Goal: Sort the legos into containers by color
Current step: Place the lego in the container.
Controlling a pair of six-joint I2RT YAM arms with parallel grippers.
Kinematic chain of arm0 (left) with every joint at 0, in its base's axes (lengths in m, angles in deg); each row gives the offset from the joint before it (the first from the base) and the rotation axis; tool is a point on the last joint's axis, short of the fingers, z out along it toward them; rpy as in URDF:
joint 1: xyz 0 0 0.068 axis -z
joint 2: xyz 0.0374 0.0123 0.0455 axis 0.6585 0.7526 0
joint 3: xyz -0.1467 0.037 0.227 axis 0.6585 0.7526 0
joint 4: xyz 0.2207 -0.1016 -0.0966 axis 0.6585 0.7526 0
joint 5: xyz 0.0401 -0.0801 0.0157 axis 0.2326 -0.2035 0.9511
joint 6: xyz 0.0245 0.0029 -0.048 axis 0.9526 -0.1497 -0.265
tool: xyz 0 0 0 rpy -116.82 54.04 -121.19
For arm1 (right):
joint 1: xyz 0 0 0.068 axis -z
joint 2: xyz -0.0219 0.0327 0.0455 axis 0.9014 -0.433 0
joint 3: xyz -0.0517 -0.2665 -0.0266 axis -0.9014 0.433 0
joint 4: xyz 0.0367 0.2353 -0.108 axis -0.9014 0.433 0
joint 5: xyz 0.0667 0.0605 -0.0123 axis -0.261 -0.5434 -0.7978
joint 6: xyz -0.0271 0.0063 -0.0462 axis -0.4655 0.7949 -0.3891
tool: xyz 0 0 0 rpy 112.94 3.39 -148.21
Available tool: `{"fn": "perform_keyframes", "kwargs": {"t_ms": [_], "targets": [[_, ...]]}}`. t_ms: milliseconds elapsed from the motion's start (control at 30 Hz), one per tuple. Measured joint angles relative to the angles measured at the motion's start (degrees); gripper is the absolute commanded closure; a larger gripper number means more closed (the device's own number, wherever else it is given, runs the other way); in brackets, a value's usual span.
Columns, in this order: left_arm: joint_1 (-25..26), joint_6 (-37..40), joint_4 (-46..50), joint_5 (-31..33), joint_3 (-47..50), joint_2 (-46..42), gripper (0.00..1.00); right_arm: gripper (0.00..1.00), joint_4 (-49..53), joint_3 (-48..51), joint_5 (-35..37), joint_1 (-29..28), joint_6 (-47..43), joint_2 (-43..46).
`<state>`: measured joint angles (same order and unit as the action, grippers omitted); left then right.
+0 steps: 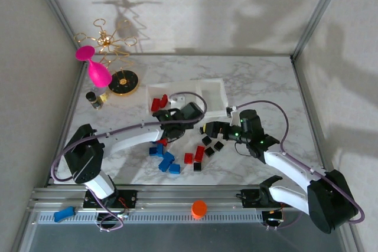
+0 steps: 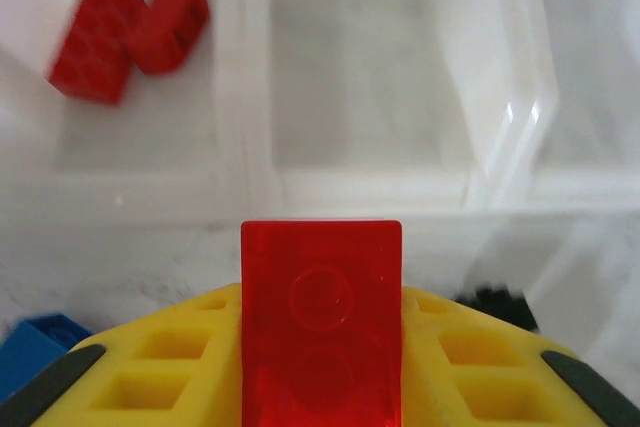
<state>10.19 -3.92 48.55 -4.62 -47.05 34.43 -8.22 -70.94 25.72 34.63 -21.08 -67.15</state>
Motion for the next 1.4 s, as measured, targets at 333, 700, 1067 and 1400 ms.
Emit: {"fn": "perform_keyframes", "kwargs": {"t_ms": [333, 700, 1067, 1400], "targets": [[-12.3, 4.3, -1.0, 0.6, -6.8, 7.5, 0.7, 0.01, -2.4, -2.5, 0.5, -0.5, 1.7, -3.9], [-19.5, 7.2, -1.7, -1.0, -11.9, 17.8, 0.58, 0.01, -2.3, -3.6, 0.7, -0.6, 1.8, -6.9], [-19.1, 8.1, -1.1, -1.4, -11.9, 13.8, 0.46, 0.01, -0.3, -6.1, 2.8, -0.6, 1.2, -5.2], [-11.0, 5.4, -1.6, -1.9, 0.4, -5.1, 0.44, 0.01, 6.3, -6.1, 4.6, -0.6, -1.1, 0.2]]}}
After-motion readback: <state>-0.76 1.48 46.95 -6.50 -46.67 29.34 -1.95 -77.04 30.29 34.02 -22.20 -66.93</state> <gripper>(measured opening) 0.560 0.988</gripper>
